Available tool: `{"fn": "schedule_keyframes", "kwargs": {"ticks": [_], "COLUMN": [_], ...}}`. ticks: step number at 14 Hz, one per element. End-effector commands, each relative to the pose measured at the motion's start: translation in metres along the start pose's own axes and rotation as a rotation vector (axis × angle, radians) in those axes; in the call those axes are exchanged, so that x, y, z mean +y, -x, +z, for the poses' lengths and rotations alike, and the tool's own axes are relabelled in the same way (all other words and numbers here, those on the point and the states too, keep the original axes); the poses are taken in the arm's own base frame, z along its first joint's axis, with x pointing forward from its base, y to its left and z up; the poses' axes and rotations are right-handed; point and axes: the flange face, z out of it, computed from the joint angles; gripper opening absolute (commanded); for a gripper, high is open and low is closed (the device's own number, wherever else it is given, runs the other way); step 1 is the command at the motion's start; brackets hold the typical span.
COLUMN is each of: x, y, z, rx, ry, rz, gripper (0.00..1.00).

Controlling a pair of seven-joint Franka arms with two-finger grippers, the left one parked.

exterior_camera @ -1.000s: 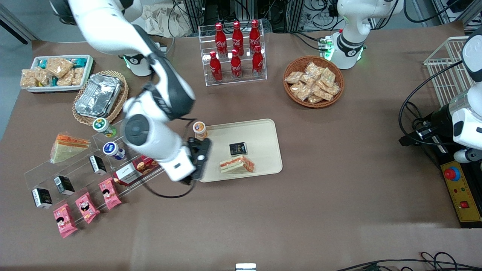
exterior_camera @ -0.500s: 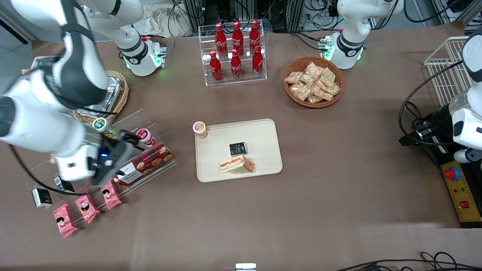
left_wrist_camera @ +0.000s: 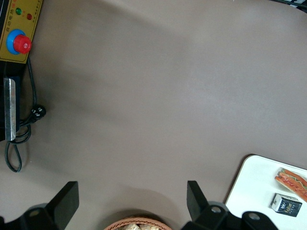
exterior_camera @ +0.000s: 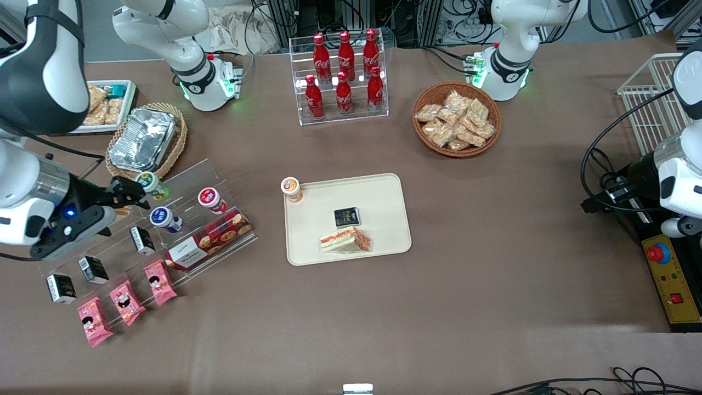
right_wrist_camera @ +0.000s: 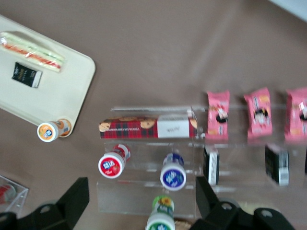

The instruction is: Place sandwich on tray

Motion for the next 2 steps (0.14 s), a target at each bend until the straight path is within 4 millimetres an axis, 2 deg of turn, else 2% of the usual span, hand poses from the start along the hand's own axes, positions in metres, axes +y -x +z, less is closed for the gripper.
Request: {"fn": "schedule_keyframes", "kwargs": {"ticks": [1, 2], "x": [0.0136, 0.016], "y": [0.0211, 0.0249], "z": [-0.0162, -0.0191], "rx": [-0.034, -0.042], "ry": [0.004, 0.003], "rz": [0.206, 0.242], "gripper": [0.99, 0.99]}}
